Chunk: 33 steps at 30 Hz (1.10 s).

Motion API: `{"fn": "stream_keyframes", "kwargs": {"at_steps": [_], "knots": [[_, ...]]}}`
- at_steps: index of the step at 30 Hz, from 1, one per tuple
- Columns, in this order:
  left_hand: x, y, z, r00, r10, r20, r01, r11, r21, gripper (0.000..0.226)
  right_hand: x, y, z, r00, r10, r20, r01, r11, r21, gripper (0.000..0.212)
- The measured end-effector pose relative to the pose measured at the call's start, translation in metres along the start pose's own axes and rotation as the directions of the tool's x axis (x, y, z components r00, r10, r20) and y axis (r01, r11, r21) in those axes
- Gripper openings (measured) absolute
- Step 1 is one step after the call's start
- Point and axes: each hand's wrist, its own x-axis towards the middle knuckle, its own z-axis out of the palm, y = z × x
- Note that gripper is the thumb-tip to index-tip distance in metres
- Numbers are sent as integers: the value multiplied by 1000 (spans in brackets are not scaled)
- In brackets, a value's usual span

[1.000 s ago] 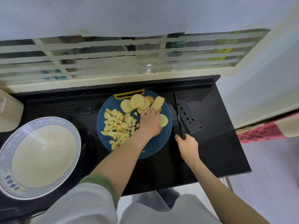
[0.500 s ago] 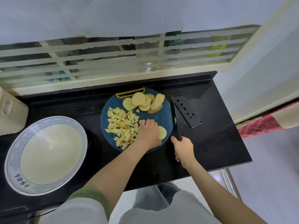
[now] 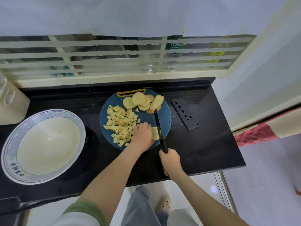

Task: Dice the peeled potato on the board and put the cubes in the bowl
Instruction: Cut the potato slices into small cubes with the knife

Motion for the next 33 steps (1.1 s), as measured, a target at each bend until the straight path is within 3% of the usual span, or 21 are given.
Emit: {"fn": "stream_keyframes", "kwargs": {"at_steps": [14,24,29,33], "knots": [[1,-2,7,1000,26,-18,-27,996,-80,62,14,-1,1,996,92,7,-89,982,-167,13],[-1,0,10,998,-14,-54,8,994,-105,63,9,-4,3,999,42,-9,-42,999,6,19],[-1,3,11,993,-118,-9,114,972,-203,62,2,-6,6,998,59,31,-58,998,-21,15],[-2,-4,9,992,-120,45,128,938,-323,62,3,-1,7,997,72,39,-70,996,-46,14]]}}
